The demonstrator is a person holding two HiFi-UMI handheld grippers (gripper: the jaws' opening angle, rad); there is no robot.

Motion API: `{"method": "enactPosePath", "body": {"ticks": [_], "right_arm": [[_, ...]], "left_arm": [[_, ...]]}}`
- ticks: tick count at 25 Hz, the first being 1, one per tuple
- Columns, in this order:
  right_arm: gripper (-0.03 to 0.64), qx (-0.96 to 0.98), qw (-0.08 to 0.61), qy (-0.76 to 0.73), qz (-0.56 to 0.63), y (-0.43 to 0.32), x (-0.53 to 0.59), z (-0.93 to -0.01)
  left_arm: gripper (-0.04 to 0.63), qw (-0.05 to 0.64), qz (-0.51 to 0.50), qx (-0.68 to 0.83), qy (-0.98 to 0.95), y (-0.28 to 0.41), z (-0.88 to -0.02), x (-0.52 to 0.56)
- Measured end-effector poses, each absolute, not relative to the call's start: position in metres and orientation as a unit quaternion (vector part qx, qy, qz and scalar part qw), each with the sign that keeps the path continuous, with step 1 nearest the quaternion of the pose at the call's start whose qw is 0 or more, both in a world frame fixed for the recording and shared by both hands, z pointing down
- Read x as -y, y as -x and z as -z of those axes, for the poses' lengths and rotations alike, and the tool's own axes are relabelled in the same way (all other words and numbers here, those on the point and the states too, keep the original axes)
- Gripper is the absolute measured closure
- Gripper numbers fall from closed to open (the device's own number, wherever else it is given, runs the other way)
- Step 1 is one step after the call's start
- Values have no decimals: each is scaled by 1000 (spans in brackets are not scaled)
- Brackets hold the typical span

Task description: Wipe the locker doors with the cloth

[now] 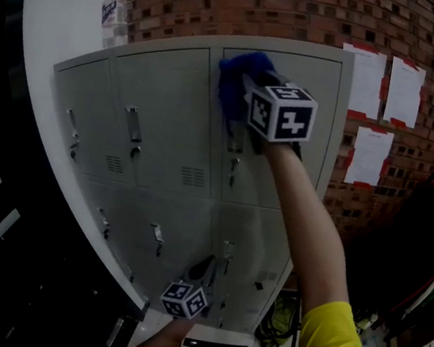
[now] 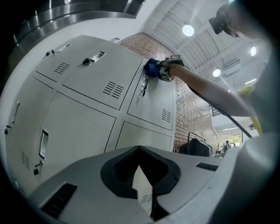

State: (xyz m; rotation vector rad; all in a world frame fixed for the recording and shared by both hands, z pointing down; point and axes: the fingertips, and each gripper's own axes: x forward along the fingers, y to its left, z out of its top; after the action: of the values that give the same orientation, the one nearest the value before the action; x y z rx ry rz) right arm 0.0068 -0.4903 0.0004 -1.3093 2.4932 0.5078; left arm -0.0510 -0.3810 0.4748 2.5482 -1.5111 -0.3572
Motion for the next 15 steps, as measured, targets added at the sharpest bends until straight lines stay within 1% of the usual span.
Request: {"method": "enactPosePath", "body": {"ticks": [2,3,5,7,10,13,15], "right_arm": [[546,-867,121,446,-188,29,493,-2],[546,-870,117,441,-187,35,493,-2],[546,-873,123,434,-183,22,488,-2],[546,-852,139,458,-210,-20,471,0],[546,-805,157,520,-238,-114,441,-13],[546,-771,143,581,-218,-192,444,-43],[546,-766,129,596,-203,-207,460,-54]], "left_arm": [[603,76,117,506,-851,51,-472,380],[603,76,117,505,-852,51,-472,379],[603,77,116,502,-854,52,-476,379],[603,81,113,496,-857,50,-481,378],[603,89,108,482,-865,40,-484,375],[603,89,98,463,-877,26,-487,381],[603,87,101,447,-884,12,-480,382]]}}
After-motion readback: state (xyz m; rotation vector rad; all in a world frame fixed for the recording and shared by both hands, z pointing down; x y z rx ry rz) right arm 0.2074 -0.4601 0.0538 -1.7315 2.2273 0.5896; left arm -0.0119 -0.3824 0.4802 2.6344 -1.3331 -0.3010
